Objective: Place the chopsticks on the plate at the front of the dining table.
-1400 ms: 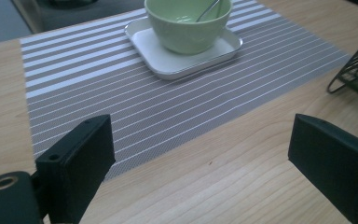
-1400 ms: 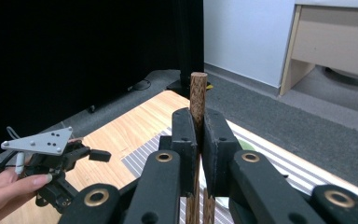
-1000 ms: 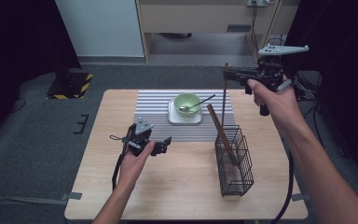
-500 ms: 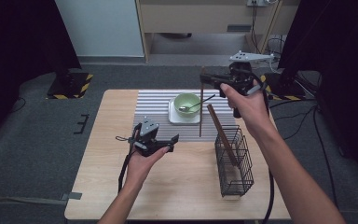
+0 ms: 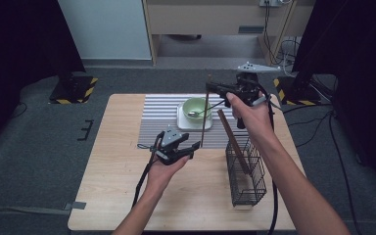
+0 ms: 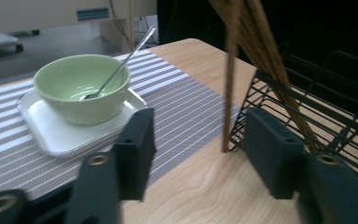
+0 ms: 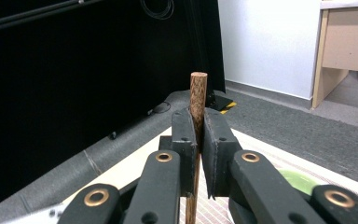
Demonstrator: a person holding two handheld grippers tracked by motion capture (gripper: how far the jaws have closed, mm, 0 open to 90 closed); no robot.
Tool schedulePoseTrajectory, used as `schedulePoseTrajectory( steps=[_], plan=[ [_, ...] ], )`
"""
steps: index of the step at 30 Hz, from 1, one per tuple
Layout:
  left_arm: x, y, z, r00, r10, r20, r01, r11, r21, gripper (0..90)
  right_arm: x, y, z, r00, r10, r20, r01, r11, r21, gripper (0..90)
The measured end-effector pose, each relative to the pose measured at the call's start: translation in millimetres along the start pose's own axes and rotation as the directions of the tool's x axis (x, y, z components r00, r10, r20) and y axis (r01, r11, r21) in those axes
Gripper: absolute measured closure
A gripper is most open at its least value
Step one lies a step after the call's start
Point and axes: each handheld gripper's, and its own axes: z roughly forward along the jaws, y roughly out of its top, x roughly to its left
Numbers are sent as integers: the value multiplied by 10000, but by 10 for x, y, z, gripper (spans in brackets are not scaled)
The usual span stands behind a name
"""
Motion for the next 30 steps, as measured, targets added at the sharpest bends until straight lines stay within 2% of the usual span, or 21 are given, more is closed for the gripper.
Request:
schedulePoseTrajectory(
  steps=[2, 4, 7, 8, 15, 17, 21, 25, 26, 30],
  plan=[
    [-40, -1, 34, 9998, 90, 199, -89, 10000, -25, 501, 2, -10, -8, 9999, 127, -61, -127, 9999, -13, 844],
    [-78, 1, 62, 9995, 274, 162, -274, 9996, -42, 532, 35, -3, -17, 9999, 71, -112, -71, 10000, -20, 844],
    [-96, -5, 91, 9996, 251, 160, -251, 9997, -15, 570, 80, 11, -28, 9998, -2, -205, 1, 10000, -60, 844],
    [-105, -14, 112, 9994, 331, 49, -331, 9994, 54, 619, 102, 13, -32, 9996, 15, -298, -17, 10000, -77, 843],
    [-81, -45, 113, 9997, 3, 237, -5, 10000, 85, 844, 101, -4, -24, 9993, 78, -368, -78, 10000, 13, 843],
    [-64, -59, 100, 9997, -154, 187, 152, 9999, 76, 853, 92, -4, -21, 9993, 122, -360, -120, 9999, 53, 843],
    [-53, -86, 41, 9999, 82, -98, -80, 9998, 166, 857, 63, -18, -19, 9998, 42, -217, -38, 9998, 172, 824],
    [-46, -120, -13, 9994, 238, -270, -229, 9992, 334, 858, -12, -54, -12, 9999, 154, 47, -155, 9993, 336, 781],
    [-46, -129, -22, 9992, 255, -315, -244, 9990, 371, 858, -29, -65, -9, 9998, 209, 17, -209, 9991, 371, 808],
    [-42, -162, -38, 9986, 329, -419, -311, 9986, 435, 858, -48, -98, 8, 9992, 308, -237, -296, 9984, 480, 821]
  ],
)
